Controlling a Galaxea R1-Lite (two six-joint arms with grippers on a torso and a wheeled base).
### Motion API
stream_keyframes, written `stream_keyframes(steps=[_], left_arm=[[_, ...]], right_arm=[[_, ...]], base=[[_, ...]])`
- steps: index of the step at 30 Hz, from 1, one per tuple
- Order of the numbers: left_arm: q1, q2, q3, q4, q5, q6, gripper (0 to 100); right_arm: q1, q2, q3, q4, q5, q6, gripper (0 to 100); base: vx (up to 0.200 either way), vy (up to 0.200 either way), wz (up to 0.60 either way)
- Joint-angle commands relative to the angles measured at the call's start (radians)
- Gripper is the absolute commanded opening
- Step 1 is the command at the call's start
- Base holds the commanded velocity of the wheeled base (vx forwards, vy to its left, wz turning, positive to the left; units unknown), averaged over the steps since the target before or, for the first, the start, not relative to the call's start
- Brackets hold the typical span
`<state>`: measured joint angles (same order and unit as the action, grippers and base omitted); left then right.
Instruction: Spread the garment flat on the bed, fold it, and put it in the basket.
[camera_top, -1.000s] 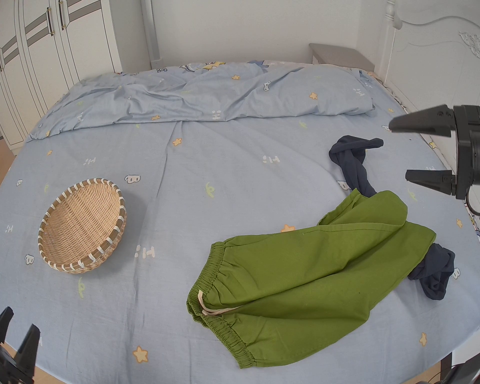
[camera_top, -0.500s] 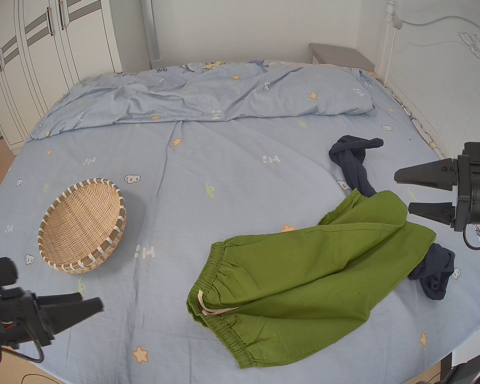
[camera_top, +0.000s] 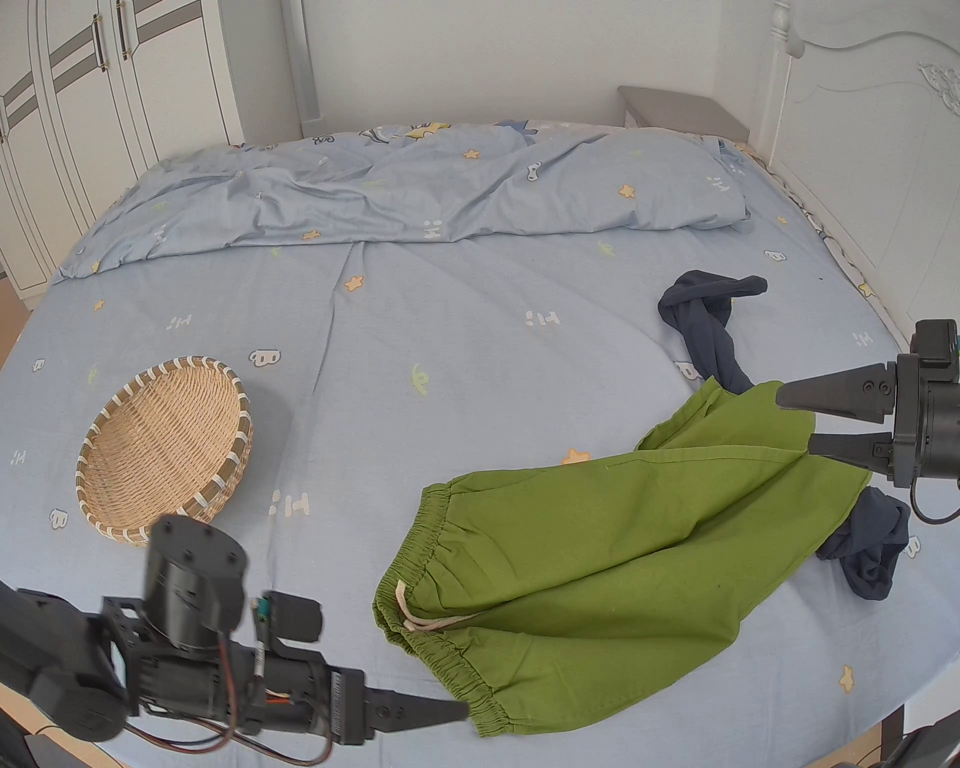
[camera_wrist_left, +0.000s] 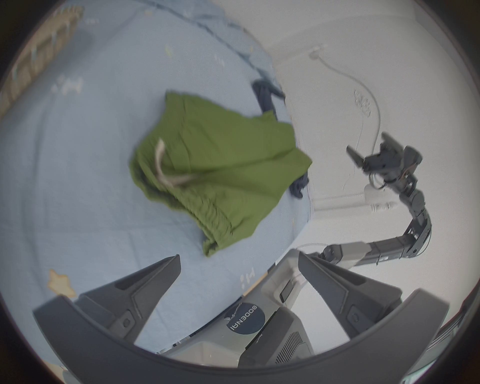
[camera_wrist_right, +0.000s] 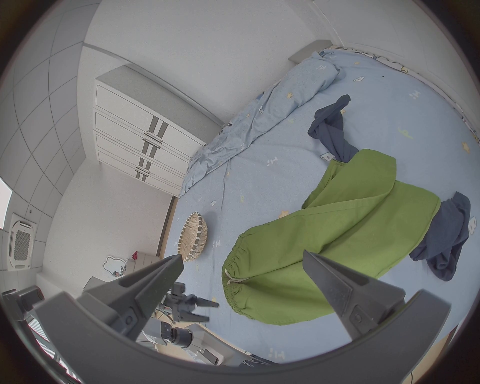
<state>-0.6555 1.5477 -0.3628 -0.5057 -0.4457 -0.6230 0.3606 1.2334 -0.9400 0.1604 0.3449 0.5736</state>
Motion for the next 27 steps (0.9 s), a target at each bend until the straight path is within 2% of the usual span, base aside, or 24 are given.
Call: stream_keyframes(steps=[1, 10, 11, 12, 16, 27], left_arm=[[-0.122, 0.252, 0.059, -0.119, -0.031, -0.041, 100], [-0.131, 0.282, 0.039, -0.146, -0.024, -0.041, 100], [-0.131, 0.319, 0.038, -0.22, -0.019, -0.041, 100], [-0.133, 0.322, 0.038, -0.224, -0.019, -0.041, 100], [-0.124, 0.411, 0.054, -0.384, 0.007, -0.037, 100], [-0.119, 0.456, 0.056, -0.522, 0.024, -0.03, 100]], right_arm=[[-0.035, 0.018, 0.044, -0.036, 0.005, -0.011, 100], [-0.031, 0.02, 0.053, -0.039, 0.006, -0.015, 100], [-0.032, 0.018, 0.055, -0.047, 0.006, -0.015, 100], [-0.032, 0.018, 0.055, -0.047, 0.005, -0.015, 100], [-0.034, 0.015, 0.061, -0.064, 0.006, -0.012, 100], [-0.034, 0.012, 0.067, -0.071, 0.006, -0.011, 100]], base=[[0.0, 0.0, 0.0], [0.0, 0.0, 0.0], [0.0, 0.0, 0.0], [0.0, 0.0, 0.0], [0.0, 0.0, 0.0], [0.0, 0.0, 0.0]])
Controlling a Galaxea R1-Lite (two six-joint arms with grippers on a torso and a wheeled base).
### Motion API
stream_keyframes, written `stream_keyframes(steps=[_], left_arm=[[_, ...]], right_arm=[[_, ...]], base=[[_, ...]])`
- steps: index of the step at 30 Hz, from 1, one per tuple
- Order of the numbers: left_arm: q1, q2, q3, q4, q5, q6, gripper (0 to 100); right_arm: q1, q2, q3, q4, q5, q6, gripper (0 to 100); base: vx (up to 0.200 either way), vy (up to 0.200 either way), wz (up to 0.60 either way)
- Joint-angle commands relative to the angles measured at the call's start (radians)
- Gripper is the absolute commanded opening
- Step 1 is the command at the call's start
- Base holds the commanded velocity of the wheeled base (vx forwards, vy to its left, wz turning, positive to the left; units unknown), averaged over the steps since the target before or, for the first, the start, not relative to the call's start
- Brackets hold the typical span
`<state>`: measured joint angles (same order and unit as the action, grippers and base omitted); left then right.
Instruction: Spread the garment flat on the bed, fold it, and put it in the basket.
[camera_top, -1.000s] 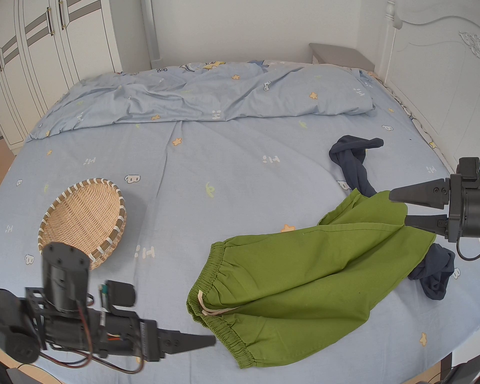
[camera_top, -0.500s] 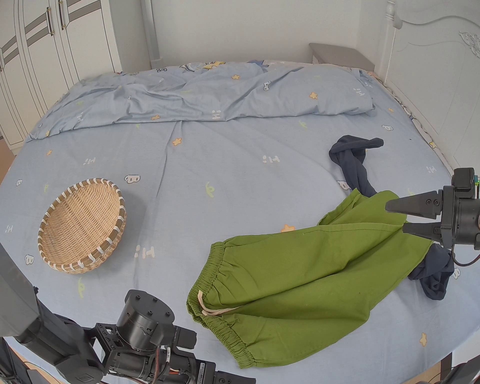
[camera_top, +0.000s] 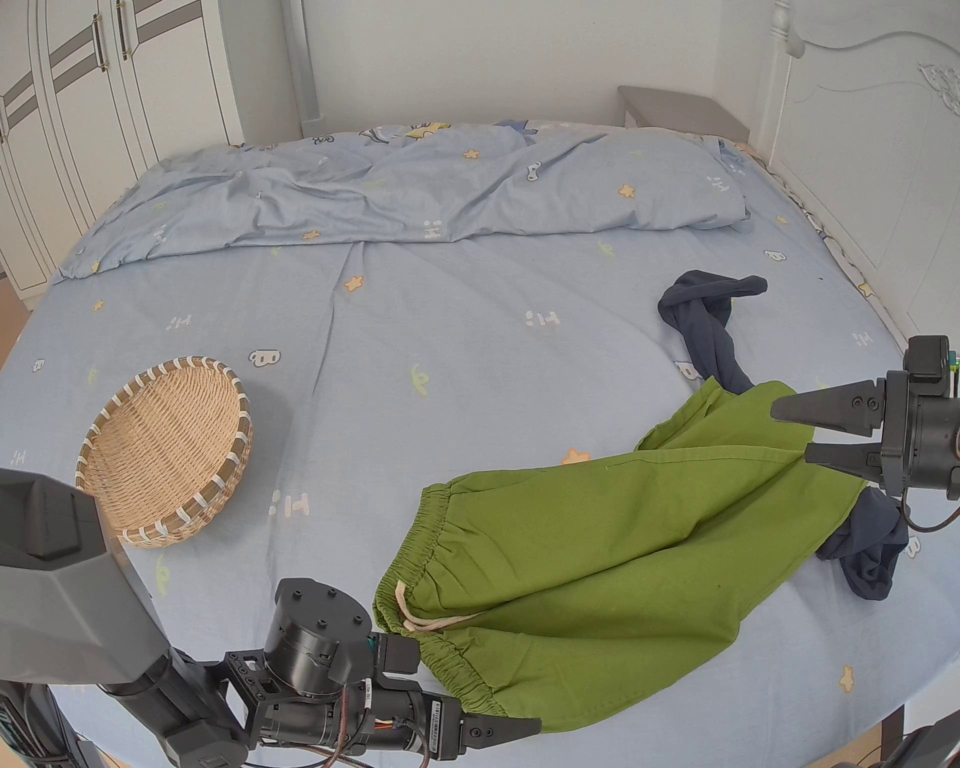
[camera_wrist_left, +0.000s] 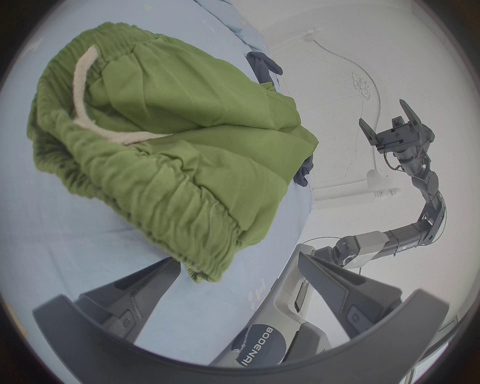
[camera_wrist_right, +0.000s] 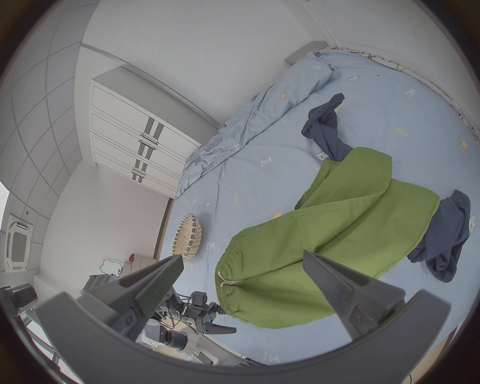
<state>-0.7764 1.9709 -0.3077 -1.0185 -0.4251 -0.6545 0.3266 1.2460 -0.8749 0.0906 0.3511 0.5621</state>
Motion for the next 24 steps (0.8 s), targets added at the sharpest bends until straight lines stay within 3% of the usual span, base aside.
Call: stream_keyframes(steps=[1, 7, 19, 20, 24], left_arm=[[0.003, 0.039, 0.001, -0.023, 0.017, 0.003, 100], [0.002, 0.049, -0.007, -0.086, 0.078, 0.003, 100], [-0.007, 0.129, 0.062, -0.338, 0.081, 0.004, 100], [-0.007, 0.129, 0.064, -0.339, 0.081, 0.004, 0], [-0.007, 0.12, 0.09, -0.342, 0.081, 0.004, 0]], right_arm=[[0.0, 0.0, 0.002, -0.002, 0.0, -0.001, 100], [0.003, 0.006, 0.008, -0.002, 0.0, -0.001, 100], [0.003, 0.006, 0.01, -0.002, 0.0, -0.001, 100], [0.003, 0.006, 0.01, -0.002, 0.0, -0.001, 100], [0.002, 0.007, 0.01, -0.002, 0.0, -0.001, 100]], base=[[0.0, 0.0, 0.0], [0.0, 0.0, 0.0], [0.0, 0.0, 0.0], [0.0, 0.0, 0.0], [0.0, 0.0, 0.0]])
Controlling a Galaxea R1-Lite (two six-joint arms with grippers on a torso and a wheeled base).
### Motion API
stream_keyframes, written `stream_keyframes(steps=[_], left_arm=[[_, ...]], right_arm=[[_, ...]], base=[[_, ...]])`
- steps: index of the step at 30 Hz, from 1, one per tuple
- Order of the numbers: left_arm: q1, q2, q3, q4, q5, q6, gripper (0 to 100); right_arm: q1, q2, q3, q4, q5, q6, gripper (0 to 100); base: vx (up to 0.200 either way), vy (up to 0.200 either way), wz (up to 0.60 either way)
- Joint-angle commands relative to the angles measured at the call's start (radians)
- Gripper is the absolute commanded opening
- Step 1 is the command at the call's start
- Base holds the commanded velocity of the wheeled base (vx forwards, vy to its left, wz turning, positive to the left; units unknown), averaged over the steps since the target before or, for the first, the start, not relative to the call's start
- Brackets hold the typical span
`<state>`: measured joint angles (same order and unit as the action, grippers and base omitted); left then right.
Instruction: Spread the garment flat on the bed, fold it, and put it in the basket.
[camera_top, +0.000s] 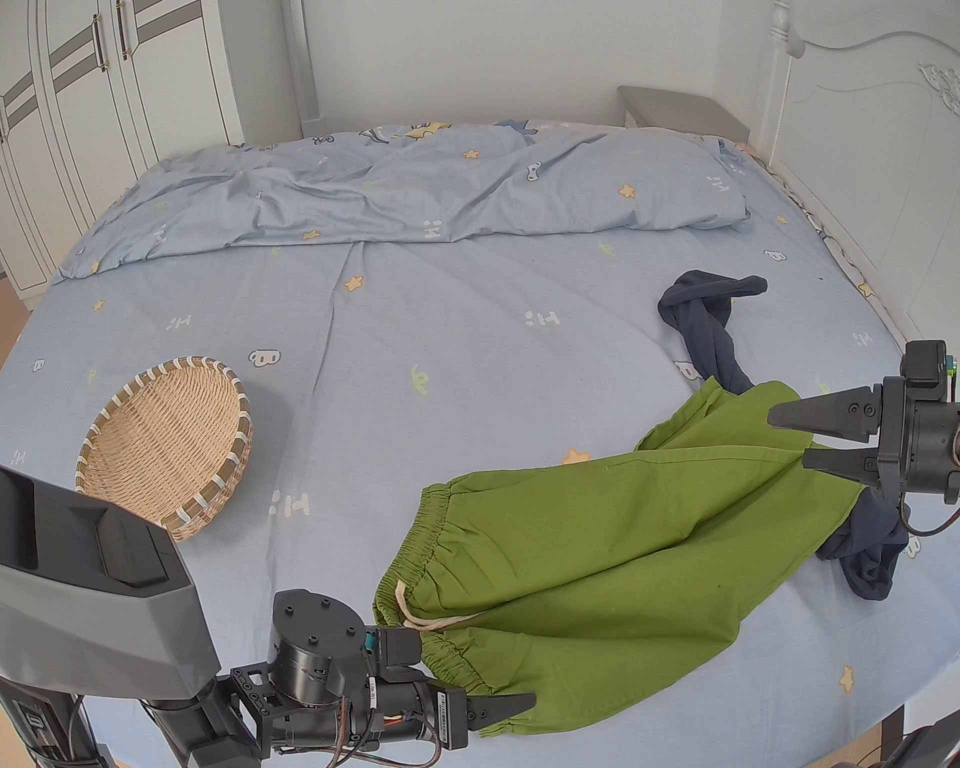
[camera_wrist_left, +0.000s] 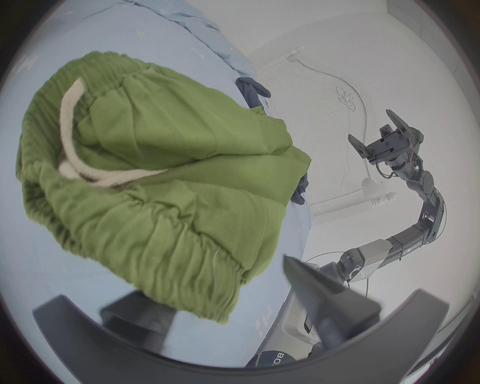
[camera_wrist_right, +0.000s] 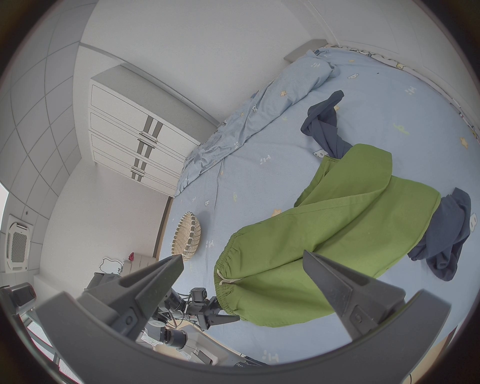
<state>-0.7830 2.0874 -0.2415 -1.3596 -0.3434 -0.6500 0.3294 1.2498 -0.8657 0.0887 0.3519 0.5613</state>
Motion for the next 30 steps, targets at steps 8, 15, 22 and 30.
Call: stream_keyframes(steps=[8, 15, 22, 30], left_arm=[[-0.001, 0.003, 0.041, -0.004, 0.0, 0.0, 0], [0.065, -0.038, 0.042, 0.008, 0.0, 0.0, 0], [0.232, -0.27, -0.032, 0.395, -0.023, 0.009, 0], [0.551, -0.632, -0.266, 1.148, -0.381, 0.032, 0]], right_arm=[[0.0, 0.002, 0.001, 0.0, -0.001, 0.0, 100], [-0.001, 0.002, -0.001, 0.0, 0.001, 0.002, 100], [-0.001, -0.01, -0.006, 0.0, 0.006, 0.002, 100], [0.008, -0.032, -0.012, 0.013, 0.004, 0.003, 100]], base=[[0.0, 0.0, 0.0], [0.0, 0.0, 0.0], [0.0, 0.0, 0.0], [0.0, 0.0, 0.0]])
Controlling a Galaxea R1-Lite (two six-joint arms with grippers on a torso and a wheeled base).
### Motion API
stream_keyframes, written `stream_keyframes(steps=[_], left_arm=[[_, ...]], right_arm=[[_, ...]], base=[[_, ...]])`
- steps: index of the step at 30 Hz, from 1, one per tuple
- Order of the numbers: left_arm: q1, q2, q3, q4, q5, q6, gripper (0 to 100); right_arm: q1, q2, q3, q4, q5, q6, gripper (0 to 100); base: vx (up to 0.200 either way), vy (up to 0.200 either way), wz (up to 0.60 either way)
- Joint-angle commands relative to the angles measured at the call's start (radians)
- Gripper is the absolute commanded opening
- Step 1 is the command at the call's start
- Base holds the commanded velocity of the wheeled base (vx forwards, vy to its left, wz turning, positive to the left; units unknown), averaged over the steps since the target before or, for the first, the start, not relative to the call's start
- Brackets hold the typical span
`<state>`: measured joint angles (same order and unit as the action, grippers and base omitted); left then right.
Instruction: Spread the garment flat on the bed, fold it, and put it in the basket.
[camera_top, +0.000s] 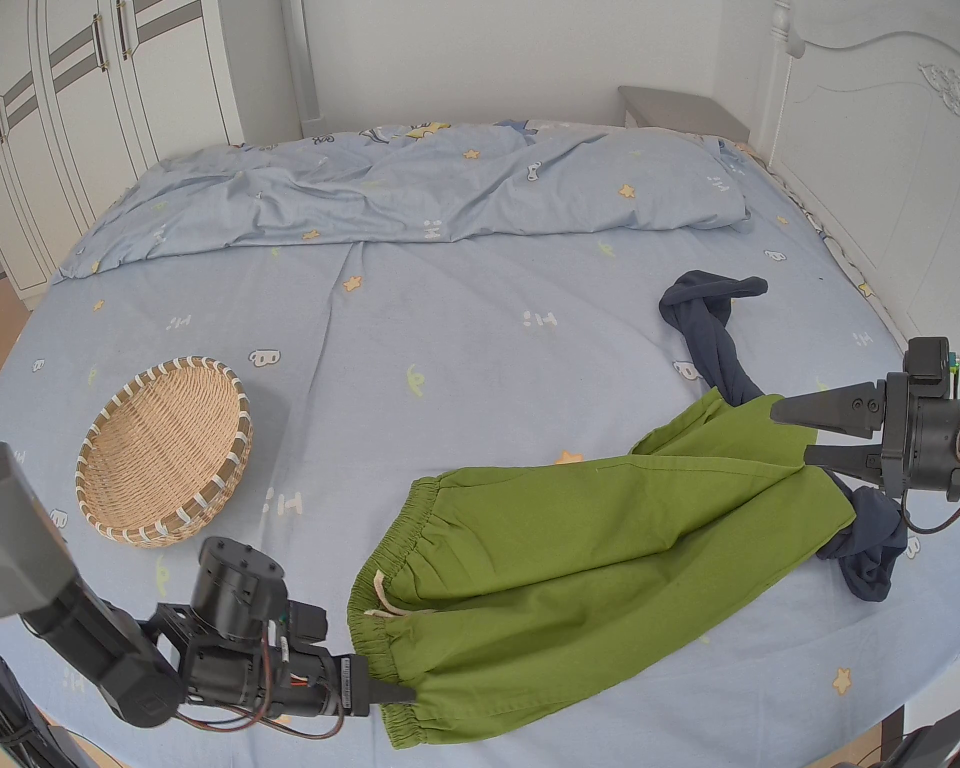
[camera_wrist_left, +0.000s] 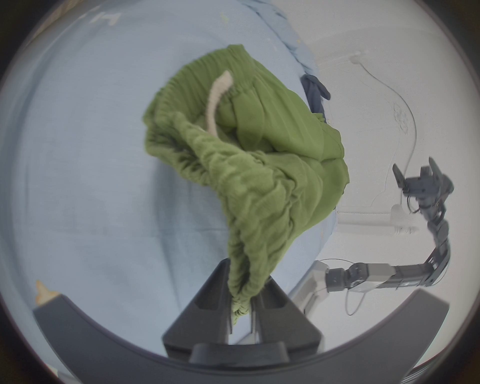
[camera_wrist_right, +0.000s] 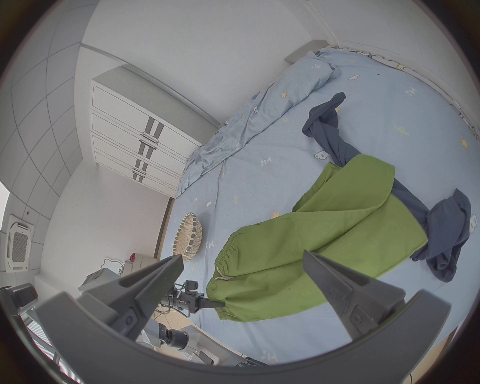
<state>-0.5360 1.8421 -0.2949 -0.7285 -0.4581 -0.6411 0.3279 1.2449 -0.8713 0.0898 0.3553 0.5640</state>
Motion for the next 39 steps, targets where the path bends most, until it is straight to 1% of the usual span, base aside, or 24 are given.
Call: stream_keyframes(steps=[1, 4, 5, 6, 9, 13, 15, 18, 19, 20, 21, 23, 24, 25, 27, 28, 30, 39], left_arm=[[0.332, -0.391, -0.216, 0.548, -0.283, 0.044, 0], [0.404, -0.391, -0.196, 0.606, -0.298, 0.144, 0], [0.404, -0.391, -0.196, 0.606, -0.298, 0.144, 0], [0.442, -0.376, -0.171, 0.635, -0.298, 0.198, 0], [0.516, -0.328, -0.145, 0.663, -0.298, 0.273, 0], [0.597, -0.277, -0.116, 0.673, -0.3, 0.394, 0], [0.623, -0.248, -0.113, 0.679, -0.3, 0.429, 0], [0.633, -0.23, -0.115, 0.675, -0.3, 0.439, 0], [0.637, -0.225, -0.118, 0.67, -0.3, 0.439, 0], [0.639, -0.224, -0.119, 0.67, -0.298, 0.439, 0], [0.642, -0.224, -0.121, 0.669, -0.3, 0.439, 0], [0.645, -0.224, -0.122, 0.669, -0.3, 0.439, 0], [0.645, -0.224, -0.122, 0.669, -0.3, 0.44, 0], [0.646, -0.224, -0.122, 0.669, -0.3, 0.44, 0], [0.646, -0.224, -0.122, 0.669, -0.3, 0.44, 0], [0.648, -0.224, -0.124, 0.669, -0.3, 0.44, 0], [0.648, -0.222, -0.125, 0.669, -0.3, 0.44, 0], [0.649, -0.185, -0.141, 0.663, -0.3, 0.44, 0]], right_arm=[[0.011, -0.033, -0.005, 0.011, 0.002, 0.0, 100], [0.013, -0.045, 0.005, 0.024, 0.002, 0.0, 100], [0.013, -0.045, 0.005, 0.024, 0.002, 0.0, 100], [0.011, -0.045, 0.008, 0.051, 0.001, -0.001, 100], [-0.001, -0.038, 0.028, 0.085, 0.004, -0.004, 100], [-0.01, -0.035, 0.113, 0.096, 0.004, -0.016, 100], [-0.035, -0.015, 0.179, 0.088, 0.002, -0.05, 100], [-0.089, 0.027, 0.244, 0.076, 0.008, -0.116, 100], [-0.13, 0.07, 0.282, 0.056, 0.037, -0.174, 100], [-0.147, 0.085, 0.294, 0.044, 0.053, -0.194, 100], [-0.17, 0.105, 0.313, 0.028, 0.077, -0.222, 100], [-0.247, 0.156, 0.368, -0.035, 0.166, -0.312, 100], [-0.256, 0.163, 0.376, -0.042, 0.177, -0.325, 100], [-0.303, 0.197, 0.414, -0.09, 0.229, -0.408, 100], [-0.349, 0.242, 0.456, -0.139, 0.284, -0.506, 100], [-0.365, 0.263, 0.472, -0.171, 0.312, -0.521, 100], [-0.369, 0.286, 0.486, -0.211, 0.33, -0.518, 100], [-0.336, 0.383, 0.581, -0.398, 0.337, -0.524, 100]], base=[[0.0, 0.0, 0.0], [0.0, 0.0, 0.0], [0.0, 0.0, 0.0], [0.0, 0.0, 0.0], [0.0, 0.0, 0.0], [0.0, 0.0, 0.0], [0.0, 0.0, 0.0], [0.0, 0.0, 0.0], [0.0, 0.0, 0.0], [0.0, 0.0, 0.0], [0.0, 0.0, 0.0], [0.0, 0.0, 0.0], [0.0, 0.0, 0.0], [0.0, 0.0, 0.0], [0.0, 0.0, 0.0], [0.0, 0.0, 0.0], [0.0, 0.0, 0.0], [0.0, 0.0, 0.0]])
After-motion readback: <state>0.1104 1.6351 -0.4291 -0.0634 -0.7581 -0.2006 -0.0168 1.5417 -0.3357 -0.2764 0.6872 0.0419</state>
